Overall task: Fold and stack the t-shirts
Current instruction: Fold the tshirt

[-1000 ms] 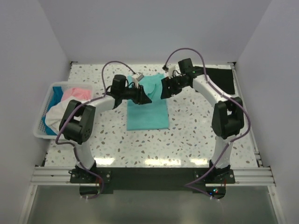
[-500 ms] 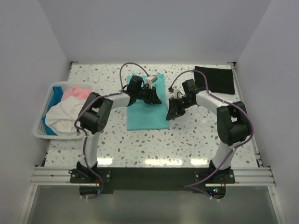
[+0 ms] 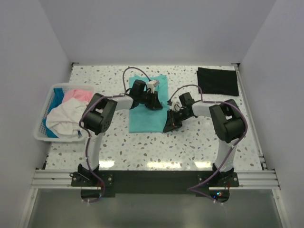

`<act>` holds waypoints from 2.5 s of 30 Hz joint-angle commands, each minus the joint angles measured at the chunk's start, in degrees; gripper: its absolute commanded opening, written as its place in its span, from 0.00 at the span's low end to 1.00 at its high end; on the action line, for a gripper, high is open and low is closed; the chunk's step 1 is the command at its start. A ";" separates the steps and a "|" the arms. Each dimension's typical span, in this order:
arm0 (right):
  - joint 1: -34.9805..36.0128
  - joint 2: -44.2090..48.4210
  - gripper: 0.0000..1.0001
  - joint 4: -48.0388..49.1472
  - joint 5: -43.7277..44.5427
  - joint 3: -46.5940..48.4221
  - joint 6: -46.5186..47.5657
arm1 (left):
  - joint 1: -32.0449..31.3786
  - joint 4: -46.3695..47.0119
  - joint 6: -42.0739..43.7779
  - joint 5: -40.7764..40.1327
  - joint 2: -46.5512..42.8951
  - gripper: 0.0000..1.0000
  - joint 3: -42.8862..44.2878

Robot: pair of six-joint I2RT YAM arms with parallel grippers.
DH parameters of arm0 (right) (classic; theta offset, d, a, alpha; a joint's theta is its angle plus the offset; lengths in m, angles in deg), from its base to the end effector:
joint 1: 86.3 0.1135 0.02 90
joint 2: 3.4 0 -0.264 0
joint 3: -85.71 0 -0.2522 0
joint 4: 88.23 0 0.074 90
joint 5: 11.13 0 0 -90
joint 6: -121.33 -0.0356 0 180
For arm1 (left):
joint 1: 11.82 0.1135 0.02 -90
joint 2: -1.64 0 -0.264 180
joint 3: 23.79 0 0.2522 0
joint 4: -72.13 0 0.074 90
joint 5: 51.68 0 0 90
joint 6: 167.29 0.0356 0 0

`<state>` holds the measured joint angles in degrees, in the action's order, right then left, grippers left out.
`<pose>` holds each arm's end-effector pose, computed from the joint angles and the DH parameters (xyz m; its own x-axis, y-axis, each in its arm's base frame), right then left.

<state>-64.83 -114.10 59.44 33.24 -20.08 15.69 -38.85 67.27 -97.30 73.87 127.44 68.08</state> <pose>0.3181 0.1524 0.1183 -0.9694 -0.1787 -0.1682 -0.2440 0.6276 0.7393 0.4039 -0.2293 0.1223 -0.7890 0.0900 -0.6078 0.5358 0.5849 -0.6090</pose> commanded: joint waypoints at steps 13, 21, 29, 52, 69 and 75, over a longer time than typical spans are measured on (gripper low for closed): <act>-1.70 -0.59 0.17 -7.97 -4.90 1.51 3.33 | 1.10 6.54 -1.96 7.50 -3.35 0.28 -4.71; -1.79 13.12 0.30 -23.50 -3.87 12.41 20.36 | 1.45 15.20 -4.00 16.40 -22.86 0.57 -7.09; -1.00 19.29 0.41 -23.36 12.46 12.25 43.31 | 11.02 -6.83 19.72 12.88 -41.04 0.55 -21.21; 11.57 12.79 0.39 -5.60 26.73 0.02 59.93 | 1.72 -9.88 68.44 -6.89 -52.33 0.45 -49.37; 12.27 15.07 0.47 -15.62 23.04 1.25 66.96 | 1.27 -15.23 75.03 -6.46 -43.62 0.26 -46.64; 13.06 12.44 0.49 -11.67 25.94 0.64 67.23 | 1.27 -17.43 75.73 -4.88 -42.57 0.25 -45.33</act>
<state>-52.50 -101.57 45.89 58.73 -20.65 80.74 -37.41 53.18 -23.66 68.51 83.24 21.83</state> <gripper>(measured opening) 0.488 0.256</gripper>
